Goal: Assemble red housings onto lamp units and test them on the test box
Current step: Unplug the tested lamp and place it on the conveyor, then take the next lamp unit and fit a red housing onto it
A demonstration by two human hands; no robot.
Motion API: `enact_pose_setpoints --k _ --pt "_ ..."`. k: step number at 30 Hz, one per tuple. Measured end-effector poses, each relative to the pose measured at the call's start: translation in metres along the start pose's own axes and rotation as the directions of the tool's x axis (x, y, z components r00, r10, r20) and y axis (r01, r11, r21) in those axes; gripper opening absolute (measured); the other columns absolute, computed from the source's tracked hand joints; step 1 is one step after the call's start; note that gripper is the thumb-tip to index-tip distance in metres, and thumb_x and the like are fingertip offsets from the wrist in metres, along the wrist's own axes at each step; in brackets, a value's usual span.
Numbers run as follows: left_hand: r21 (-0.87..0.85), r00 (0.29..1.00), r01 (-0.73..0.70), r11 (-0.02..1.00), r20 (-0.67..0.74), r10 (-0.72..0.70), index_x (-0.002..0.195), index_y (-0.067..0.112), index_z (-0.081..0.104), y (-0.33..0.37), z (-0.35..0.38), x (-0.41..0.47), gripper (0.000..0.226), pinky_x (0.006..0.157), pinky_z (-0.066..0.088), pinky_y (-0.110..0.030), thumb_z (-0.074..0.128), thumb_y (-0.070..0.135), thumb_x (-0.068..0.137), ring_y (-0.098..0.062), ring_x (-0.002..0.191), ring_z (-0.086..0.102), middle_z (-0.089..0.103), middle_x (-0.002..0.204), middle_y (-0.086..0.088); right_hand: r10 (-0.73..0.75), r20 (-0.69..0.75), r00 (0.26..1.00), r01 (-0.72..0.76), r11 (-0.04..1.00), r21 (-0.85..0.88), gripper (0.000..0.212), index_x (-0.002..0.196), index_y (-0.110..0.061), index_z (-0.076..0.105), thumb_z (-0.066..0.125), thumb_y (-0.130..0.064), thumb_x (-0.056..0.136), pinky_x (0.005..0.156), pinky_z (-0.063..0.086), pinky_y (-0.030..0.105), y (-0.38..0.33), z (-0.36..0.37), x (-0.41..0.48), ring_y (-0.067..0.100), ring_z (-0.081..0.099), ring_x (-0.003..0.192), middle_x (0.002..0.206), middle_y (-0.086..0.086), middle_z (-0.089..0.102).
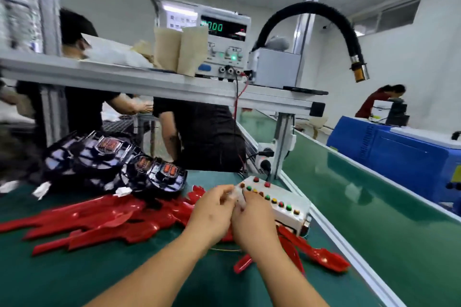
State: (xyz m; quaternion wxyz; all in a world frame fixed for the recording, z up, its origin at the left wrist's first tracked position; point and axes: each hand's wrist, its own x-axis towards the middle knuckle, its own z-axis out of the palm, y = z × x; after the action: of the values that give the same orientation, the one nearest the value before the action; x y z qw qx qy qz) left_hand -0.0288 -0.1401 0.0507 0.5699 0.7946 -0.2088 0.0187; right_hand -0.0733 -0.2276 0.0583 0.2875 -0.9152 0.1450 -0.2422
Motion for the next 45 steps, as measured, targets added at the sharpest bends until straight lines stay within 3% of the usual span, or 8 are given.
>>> enact_pose_setpoints --k 4,9,12,15,25,30,37,45 --pt "0.012 0.986 0.084 0.996 -0.142 -0.081 0.126 0.015 0.063 -0.024 -0.025 0.004 0.029 0.102 0.042 -0.028 0.051 0.014 0.099 -0.016 0.116 0.058 0.065 0.125 -0.003 -0.128 0.104 0.986 0.125 0.991 0.043 0.023 0.107 -0.01 0.063 0.044 -0.016 0.096 0.087 0.044 0.035 -0.025 0.035 0.006 0.03 0.06 0.102 0.107 0.011 0.068" --pt "0.069 0.971 0.162 0.984 -0.19 -0.147 0.127 0.019 0.061 -0.051 -0.044 0.005 0.029 0.103 0.041 -0.03 0.048 0.018 0.101 -0.016 0.118 0.056 0.064 0.125 0.0 -0.113 0.142 0.983 0.073 0.964 0.257 0.025 0.111 -0.014 0.067 0.046 -0.012 0.098 0.072 0.039 0.017 -0.034 0.069 0.005 0.017 0.062 0.091 0.103 0.002 0.07" --pt "0.094 0.964 0.203 0.975 -0.196 -0.181 0.127 0.019 0.061 -0.068 -0.046 0.004 0.029 0.103 0.04 -0.027 0.047 0.019 0.101 -0.013 0.118 0.055 0.063 0.126 0.001 -0.112 0.19 0.975 0.047 0.946 0.32 0.025 0.114 -0.015 0.067 0.047 -0.015 0.099 0.087 0.044 0.018 -0.03 0.09 0.002 0.014 0.062 0.099 0.106 -0.001 0.069" --pt "0.146 0.959 0.238 0.96 -0.195 -0.208 0.128 0.02 0.06 -0.084 -0.043 0.001 0.03 0.104 0.038 -0.025 0.046 0.02 0.102 -0.011 0.12 0.053 0.061 0.127 0.004 -0.153 0.175 0.973 0.097 0.951 0.294 0.028 0.121 -0.011 0.065 0.049 -0.016 0.099 0.079 0.032 0.0 -0.02 0.106 0.0 0.009 0.055 0.098 0.117 0.003 0.067" --pt "0.161 0.963 0.217 0.963 -0.194 -0.185 0.117 0.026 0.065 -0.101 -0.044 -0.002 0.03 0.093 0.04 -0.017 0.043 0.014 0.102 -0.005 0.108 0.057 0.066 0.116 0.01 -0.179 0.259 0.949 0.177 0.984 0.032 0.03 0.118 -0.016 0.057 0.035 -0.028 0.102 0.095 0.038 0.023 -0.011 0.131 0.013 0.015 0.055 0.112 0.116 -0.001 0.063" --pt "0.177 0.981 0.165 0.97 -0.133 -0.142 0.123 0.021 0.062 -0.105 -0.048 0.0 0.032 0.089 0.036 -0.012 0.04 0.012 0.102 -0.006 0.111 0.055 0.064 0.12 0.007 -0.181 0.211 0.96 0.173 0.983 0.059 0.035 0.13 -0.014 0.055 0.04 -0.028 0.102 0.103 0.031 0.022 -0.007 0.133 0.007 0.017 0.048 0.122 0.128 0.002 0.059" --pt "0.147 0.988 0.105 0.984 -0.13 -0.086 0.123 0.02 0.062 -0.111 -0.046 -0.001 0.031 0.097 0.038 -0.02 0.04 0.014 0.102 -0.01 0.113 0.055 0.064 0.12 0.005 -0.255 0.121 0.959 0.246 0.966 0.086 0.026 0.117 -0.021 0.065 0.049 -0.022 0.097 0.079 0.027 0.006 -0.004 0.135 0.0 0.008 0.049 0.1 0.112 -0.007 0.064" --pt "0.142 0.99 0.091 0.986 -0.119 -0.074 0.12 0.018 0.063 -0.115 -0.046 0.002 0.031 0.099 0.037 -0.025 0.039 0.014 0.101 -0.016 0.114 0.056 0.066 0.118 0.001 -0.301 0.098 0.949 0.295 0.953 0.072 0.02 0.103 -0.019 0.07 0.053 -0.017 0.093 0.08 0.03 0.002 -0.014 0.132 -0.003 0.001 0.052 0.089 0.103 -0.009 0.068"
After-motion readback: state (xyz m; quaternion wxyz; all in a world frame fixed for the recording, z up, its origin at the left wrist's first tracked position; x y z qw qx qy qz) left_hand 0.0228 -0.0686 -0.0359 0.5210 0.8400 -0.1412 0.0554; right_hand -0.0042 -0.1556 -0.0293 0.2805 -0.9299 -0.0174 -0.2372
